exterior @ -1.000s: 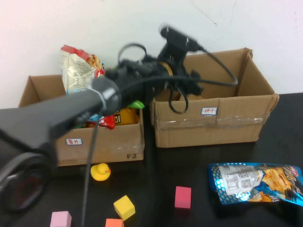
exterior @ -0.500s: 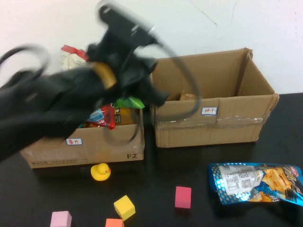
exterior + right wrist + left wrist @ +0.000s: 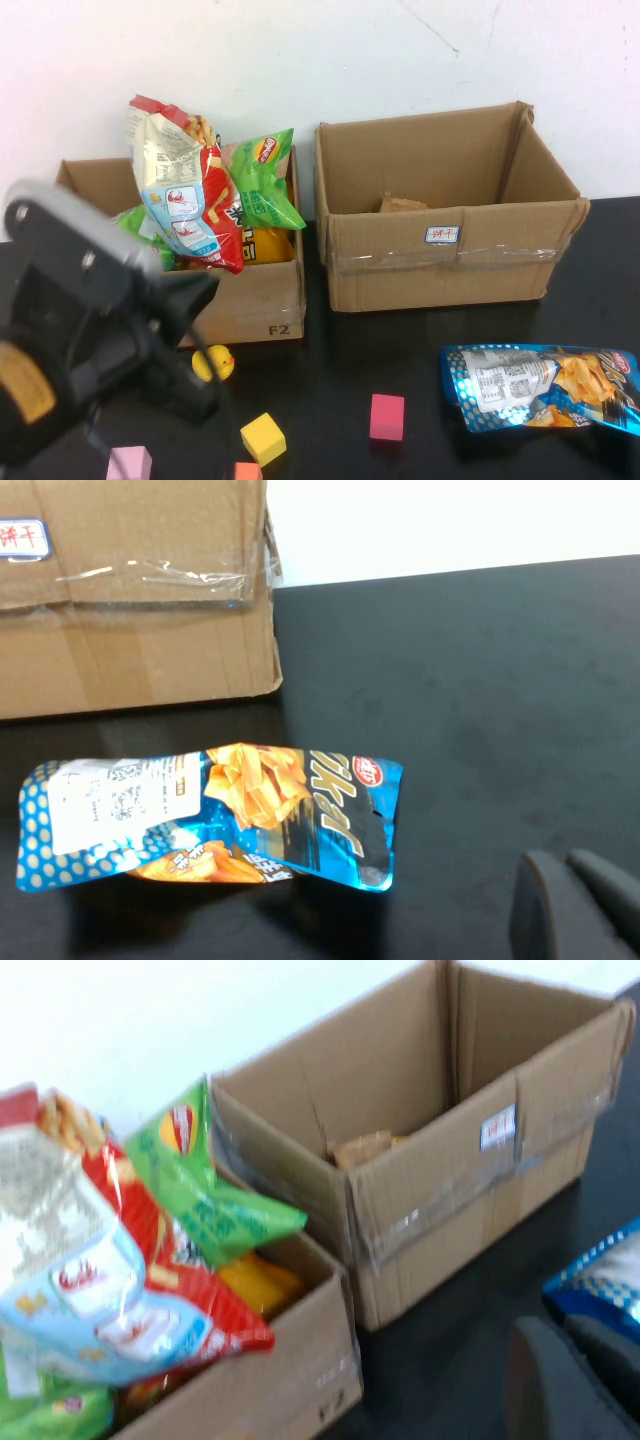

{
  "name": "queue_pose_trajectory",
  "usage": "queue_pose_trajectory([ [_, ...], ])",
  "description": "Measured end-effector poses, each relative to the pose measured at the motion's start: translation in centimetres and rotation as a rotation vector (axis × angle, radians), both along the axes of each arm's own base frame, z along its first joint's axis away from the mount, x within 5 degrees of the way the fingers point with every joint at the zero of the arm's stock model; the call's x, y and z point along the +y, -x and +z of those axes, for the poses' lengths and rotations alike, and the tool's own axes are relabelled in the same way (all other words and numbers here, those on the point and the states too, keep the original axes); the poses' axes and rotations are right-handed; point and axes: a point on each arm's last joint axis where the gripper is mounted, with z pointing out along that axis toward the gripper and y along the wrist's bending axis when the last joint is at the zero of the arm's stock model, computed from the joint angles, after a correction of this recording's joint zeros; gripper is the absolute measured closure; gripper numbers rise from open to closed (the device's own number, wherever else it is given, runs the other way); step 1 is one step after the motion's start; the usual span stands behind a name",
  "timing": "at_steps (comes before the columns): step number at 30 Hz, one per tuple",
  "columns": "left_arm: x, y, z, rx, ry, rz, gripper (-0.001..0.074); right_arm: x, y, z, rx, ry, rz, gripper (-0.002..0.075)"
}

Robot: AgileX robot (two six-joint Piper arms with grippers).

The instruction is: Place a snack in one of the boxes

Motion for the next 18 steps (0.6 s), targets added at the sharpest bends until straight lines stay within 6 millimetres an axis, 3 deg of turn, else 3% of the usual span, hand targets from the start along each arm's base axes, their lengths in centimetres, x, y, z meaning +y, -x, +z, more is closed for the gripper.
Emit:
queue_pose_trajectory([
  [6,1.4,1.9,-0.3,-0.021,-0.029,-0.003,0.0736,0.0,0.0,0.0,0.000,0.000,0.000,0.0727],
  [13,5.3,5.2,1.2,-0.076,-0.023,0.102,0.0736,0.0,0.0,0.0,0.000,0.000,0.000,0.0727],
  [18,7.5,7.5,-1.1,-0.189,0.046,0.196,0.0736,0.0,0.0,0.0,0.000,0.000,0.000,0.0727],
])
